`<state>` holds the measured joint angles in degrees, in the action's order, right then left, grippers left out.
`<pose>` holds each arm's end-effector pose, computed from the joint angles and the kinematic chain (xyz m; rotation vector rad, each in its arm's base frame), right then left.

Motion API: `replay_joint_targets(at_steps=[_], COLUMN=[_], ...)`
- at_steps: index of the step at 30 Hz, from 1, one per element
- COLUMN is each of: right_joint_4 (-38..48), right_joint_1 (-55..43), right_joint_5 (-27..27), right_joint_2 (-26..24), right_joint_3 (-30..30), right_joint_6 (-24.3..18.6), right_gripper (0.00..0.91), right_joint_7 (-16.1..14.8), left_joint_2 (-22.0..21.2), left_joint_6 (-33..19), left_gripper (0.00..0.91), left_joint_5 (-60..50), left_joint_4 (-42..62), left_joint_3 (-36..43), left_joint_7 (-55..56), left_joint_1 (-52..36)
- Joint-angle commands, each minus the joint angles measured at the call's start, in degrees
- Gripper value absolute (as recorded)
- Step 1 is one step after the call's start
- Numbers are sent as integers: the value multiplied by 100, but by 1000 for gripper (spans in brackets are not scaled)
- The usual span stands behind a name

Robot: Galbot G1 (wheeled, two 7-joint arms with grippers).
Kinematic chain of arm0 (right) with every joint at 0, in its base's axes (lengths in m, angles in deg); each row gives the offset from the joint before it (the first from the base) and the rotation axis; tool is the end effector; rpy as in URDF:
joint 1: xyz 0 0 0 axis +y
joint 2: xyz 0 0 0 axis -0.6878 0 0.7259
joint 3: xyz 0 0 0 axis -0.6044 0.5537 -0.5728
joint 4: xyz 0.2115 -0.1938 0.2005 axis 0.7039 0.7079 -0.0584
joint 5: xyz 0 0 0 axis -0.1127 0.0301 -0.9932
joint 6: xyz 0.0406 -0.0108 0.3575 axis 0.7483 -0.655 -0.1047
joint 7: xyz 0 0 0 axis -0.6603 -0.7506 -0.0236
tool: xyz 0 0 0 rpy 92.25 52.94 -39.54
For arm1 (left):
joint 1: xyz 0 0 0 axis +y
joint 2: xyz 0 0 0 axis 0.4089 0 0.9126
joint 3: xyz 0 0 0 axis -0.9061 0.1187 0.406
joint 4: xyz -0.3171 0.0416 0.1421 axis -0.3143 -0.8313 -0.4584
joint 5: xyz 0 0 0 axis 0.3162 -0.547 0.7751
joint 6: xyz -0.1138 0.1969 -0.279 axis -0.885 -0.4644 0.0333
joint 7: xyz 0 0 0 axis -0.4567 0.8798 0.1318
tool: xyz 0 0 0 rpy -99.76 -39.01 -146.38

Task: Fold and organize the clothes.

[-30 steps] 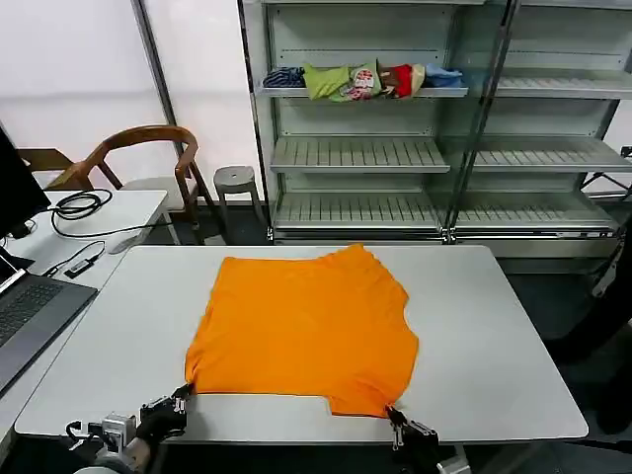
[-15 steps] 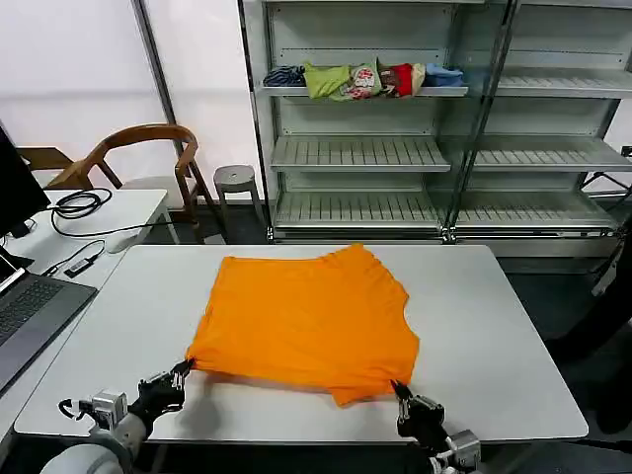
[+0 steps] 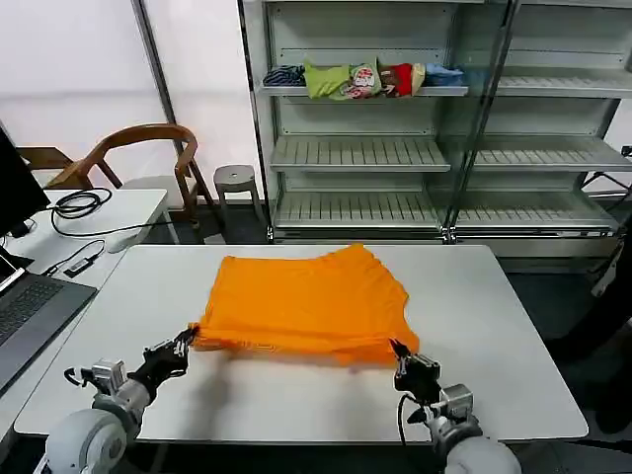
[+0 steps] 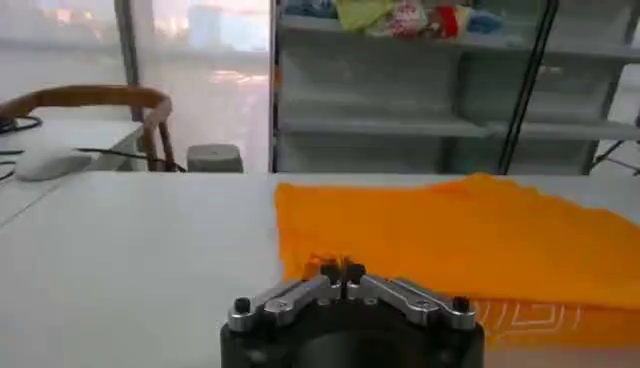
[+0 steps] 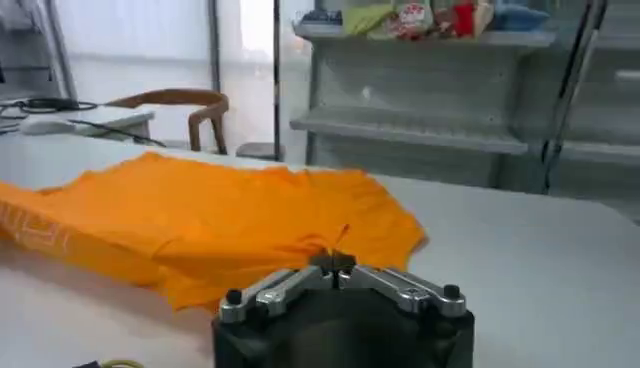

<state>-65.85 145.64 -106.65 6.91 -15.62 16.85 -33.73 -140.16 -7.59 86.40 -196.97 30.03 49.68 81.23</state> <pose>0.2604 -0.0078 -0.2785 0.3765 -2.8356 0.1415 0.2786 0.1421 -0.2681 -0.2781 -2.7467 0.0779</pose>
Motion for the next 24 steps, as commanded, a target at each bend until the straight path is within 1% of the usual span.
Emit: replay_joint_targets(at_steps=[1,5,15,24], right_joint_4=[505,746,1199,1645], right_joint_1=[-607,-746,-1099,-1460], right_joint_5=[-1,60,164,212], right_joint_2=[70,161,277,402], right_joint_3=[111,196,319,442], right_joint_6=[25,10,-24,-49], right_gripper=[0,0,0,0], right_joint_7=[-1,-10,-58,-90], left_joint_2=[2,-35,-152,-233], left_joint_6=[-146,-251,-280,-301], left_gripper=[20,20,20,20], left_joint_5=[134,76,-65,-221], left_joint_4=[674,990,1530,1780], left_joint_3=[276,468,758,891], left_joint_7=[-84,-146,-195,-253], left_joint_1=[-718,-915,-1300,-1472])
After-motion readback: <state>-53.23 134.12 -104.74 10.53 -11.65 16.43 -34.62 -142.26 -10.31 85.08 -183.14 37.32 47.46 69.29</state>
